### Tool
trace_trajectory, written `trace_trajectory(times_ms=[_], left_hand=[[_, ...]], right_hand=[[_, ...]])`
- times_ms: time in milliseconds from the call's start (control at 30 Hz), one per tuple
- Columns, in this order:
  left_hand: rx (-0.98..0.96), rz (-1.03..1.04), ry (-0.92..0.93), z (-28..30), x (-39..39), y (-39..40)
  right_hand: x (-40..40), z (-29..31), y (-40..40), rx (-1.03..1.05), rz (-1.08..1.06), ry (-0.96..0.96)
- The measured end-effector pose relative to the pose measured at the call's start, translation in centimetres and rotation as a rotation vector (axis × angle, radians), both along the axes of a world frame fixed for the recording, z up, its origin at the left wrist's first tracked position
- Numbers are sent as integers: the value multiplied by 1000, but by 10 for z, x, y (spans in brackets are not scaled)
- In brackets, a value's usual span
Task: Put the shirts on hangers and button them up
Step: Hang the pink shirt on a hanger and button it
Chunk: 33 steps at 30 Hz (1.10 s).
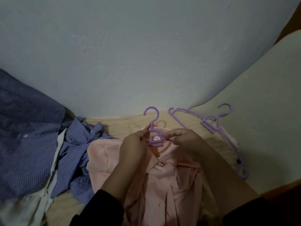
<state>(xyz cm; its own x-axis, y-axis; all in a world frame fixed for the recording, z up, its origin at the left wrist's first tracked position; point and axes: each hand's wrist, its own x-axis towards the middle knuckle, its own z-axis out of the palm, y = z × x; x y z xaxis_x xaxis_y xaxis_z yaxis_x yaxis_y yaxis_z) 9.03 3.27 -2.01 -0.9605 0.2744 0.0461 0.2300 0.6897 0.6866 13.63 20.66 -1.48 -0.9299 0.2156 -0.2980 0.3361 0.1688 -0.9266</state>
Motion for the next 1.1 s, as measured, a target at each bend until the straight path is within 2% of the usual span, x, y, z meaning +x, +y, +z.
trace_trajectory(times_ms=[33, 100, 233, 300, 400, 533, 667, 800, 867, 967, 1033, 1100], left_hand=[[15, -8, 4, 4, 2, 0], [239, 24, -123, 9, 4, 1], [843, 190, -686, 17, -8, -6], [950, 184, -855, 17, -19, -14], [978, 134, -1021, 13, -32, -27], [1061, 65, -1071, 13, -38, -30], [1005, 93, -989, 15, -36, -23], [950, 97, -915, 9, -46, -25], [724, 84, -768, 5, -49, -28], [234, 15, -352, 0, -47, -25], [72, 9, -119, -6, -47, -22], [12, 39, 3, -12, -47, -21]], right_hand=[[-1, -1, 2, -49, -21, -13], [-2, -3, 3, -236, -79, -21], [-6, 0, 8, -705, -111, 31], [-10, 1, 16, -705, -178, 21], [-14, -2, 26, -474, -169, -23], [-17, -6, 32, -513, -188, -41], [-22, -14, 30, -535, -282, -37], [-28, -22, 27, -682, -386, -95], [-26, -24, 24, -690, -412, -116], [-24, -28, 19, -451, -356, -71], [-20, -25, 16, -308, -262, -26], [-14, -21, 10, -210, -79, -33]])
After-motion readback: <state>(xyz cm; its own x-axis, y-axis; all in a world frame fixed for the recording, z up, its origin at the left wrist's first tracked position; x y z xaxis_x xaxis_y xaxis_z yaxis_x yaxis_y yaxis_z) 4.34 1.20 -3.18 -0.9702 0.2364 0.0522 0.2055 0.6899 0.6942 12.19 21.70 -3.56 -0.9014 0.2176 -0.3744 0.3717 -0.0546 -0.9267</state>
